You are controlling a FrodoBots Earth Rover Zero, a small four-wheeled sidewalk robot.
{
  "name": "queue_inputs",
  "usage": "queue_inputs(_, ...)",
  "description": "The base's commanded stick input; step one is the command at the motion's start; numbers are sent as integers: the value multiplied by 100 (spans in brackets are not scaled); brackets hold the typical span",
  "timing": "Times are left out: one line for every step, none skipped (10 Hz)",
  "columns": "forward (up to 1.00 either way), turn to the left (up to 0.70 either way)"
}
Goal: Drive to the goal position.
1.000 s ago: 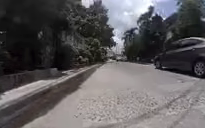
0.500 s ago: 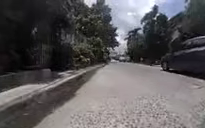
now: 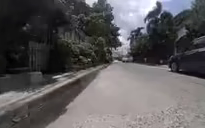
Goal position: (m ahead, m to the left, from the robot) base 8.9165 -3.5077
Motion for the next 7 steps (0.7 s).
queue_inputs(100, 0)
queue_inputs(100, -9)
queue_inputs(100, -19)
queue_inputs(100, -28)
queue_inputs(100, -31)
queue_inputs(100, -10)
queue_inputs(100, -1)
